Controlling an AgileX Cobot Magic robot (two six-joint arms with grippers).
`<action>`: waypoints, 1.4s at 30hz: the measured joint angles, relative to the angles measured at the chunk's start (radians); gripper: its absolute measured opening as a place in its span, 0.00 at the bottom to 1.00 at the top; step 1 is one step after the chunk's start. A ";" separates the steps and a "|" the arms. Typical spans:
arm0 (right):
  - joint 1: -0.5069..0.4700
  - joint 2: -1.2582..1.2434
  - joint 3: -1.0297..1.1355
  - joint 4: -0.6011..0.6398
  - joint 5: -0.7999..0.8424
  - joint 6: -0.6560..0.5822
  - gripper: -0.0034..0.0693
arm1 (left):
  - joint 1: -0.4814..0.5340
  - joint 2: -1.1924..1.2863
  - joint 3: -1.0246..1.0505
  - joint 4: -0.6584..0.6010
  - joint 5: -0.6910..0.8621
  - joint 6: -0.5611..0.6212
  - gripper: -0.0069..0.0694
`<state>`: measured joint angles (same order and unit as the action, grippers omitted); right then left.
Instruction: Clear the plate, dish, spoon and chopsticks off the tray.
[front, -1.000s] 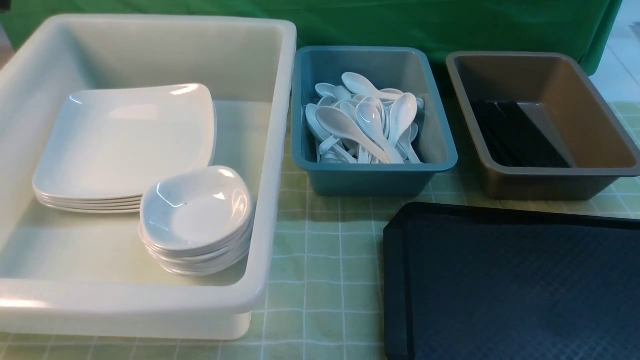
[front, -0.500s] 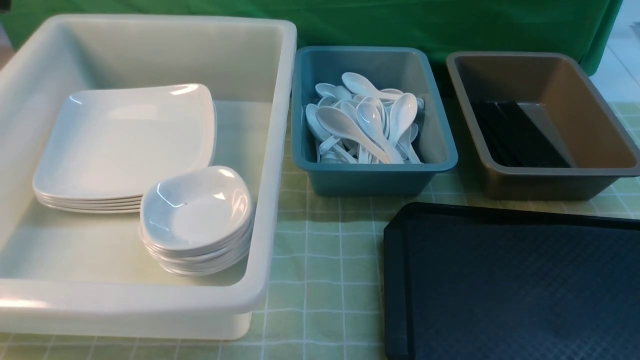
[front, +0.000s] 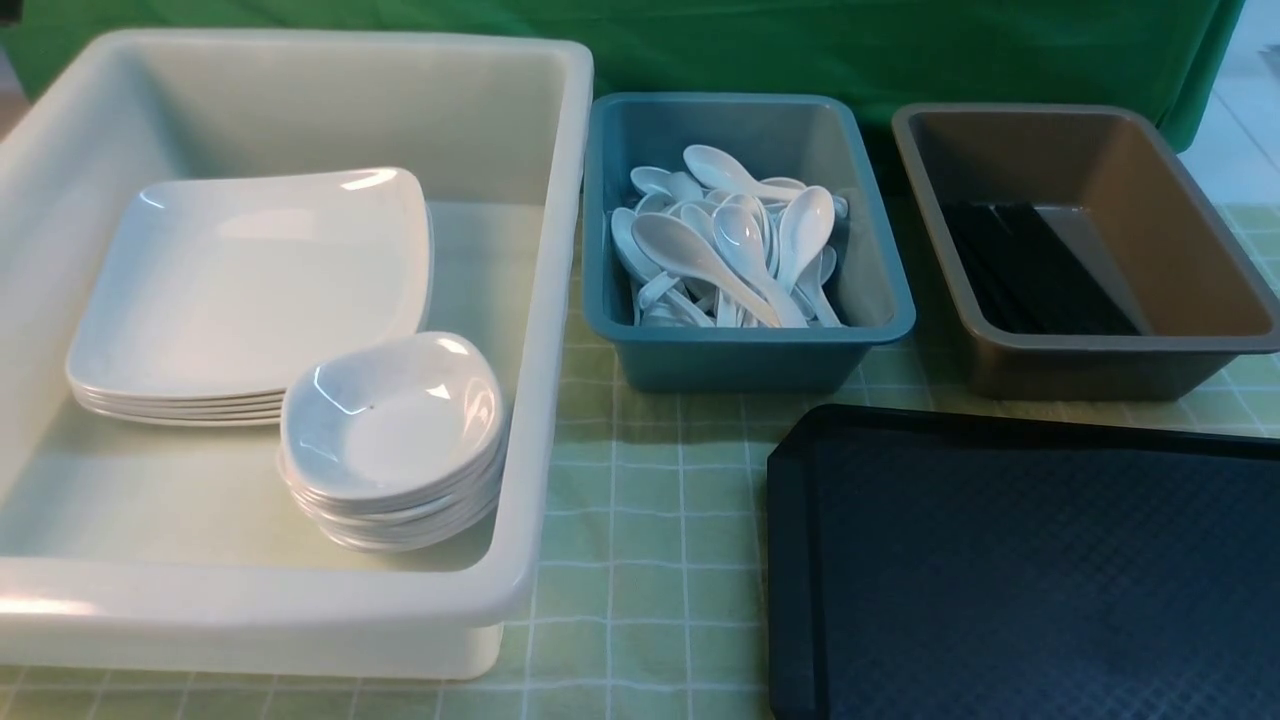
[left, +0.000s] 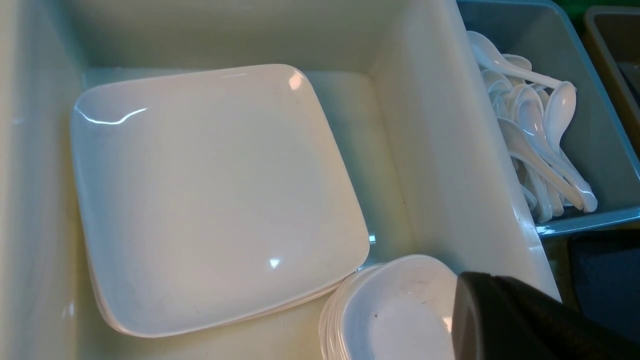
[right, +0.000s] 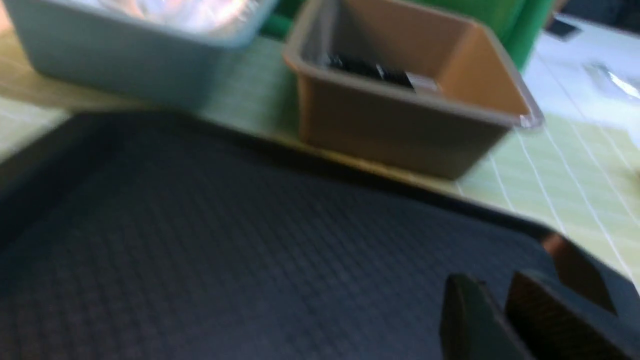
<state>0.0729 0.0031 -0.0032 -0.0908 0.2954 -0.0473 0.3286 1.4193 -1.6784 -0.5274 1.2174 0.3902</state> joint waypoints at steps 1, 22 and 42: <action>-0.017 -0.001 0.010 0.000 -0.012 0.000 0.21 | 0.000 -0.001 0.000 0.000 0.000 -0.001 0.07; -0.027 -0.001 0.010 0.000 -0.066 0.000 0.26 | 0.000 -0.515 0.603 0.002 -0.002 -0.012 0.07; -0.027 -0.001 0.010 0.000 -0.066 0.000 0.32 | 0.000 -1.109 0.989 -0.058 -0.284 0.000 0.07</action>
<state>0.0458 0.0025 0.0063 -0.0908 0.2299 -0.0473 0.3286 0.3104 -0.6892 -0.5857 0.9334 0.3898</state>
